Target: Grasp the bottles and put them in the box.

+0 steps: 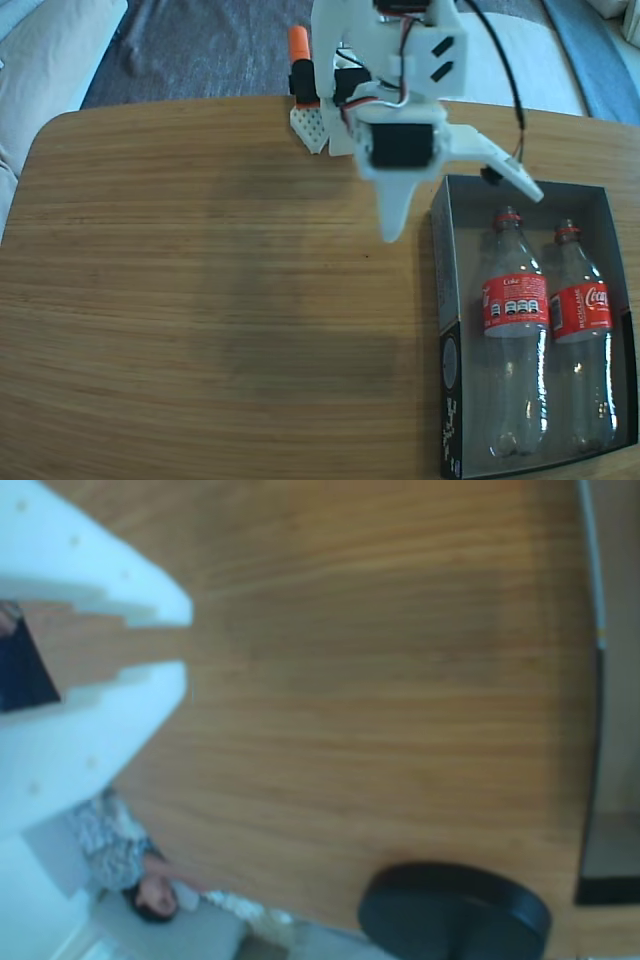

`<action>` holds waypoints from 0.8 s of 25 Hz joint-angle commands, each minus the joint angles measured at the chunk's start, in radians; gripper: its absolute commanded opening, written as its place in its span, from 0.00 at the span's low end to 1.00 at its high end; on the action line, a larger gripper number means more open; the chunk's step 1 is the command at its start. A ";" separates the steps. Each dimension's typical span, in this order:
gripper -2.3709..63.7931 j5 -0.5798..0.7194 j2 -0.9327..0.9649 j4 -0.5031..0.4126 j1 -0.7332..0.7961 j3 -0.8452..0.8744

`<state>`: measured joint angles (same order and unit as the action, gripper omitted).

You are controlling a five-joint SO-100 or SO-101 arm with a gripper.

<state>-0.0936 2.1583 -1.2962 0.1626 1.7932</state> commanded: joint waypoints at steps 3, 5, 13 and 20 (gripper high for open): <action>0.03 0.014 0.135 0.011 -0.025 0.137; 0.03 0.075 0.199 0.012 -0.025 0.222; 0.03 0.212 0.430 0.031 -0.138 0.488; 0.03 0.215 0.624 0.075 -0.163 0.649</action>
<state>0.1181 2.7458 -1.2379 -0.0031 2.4344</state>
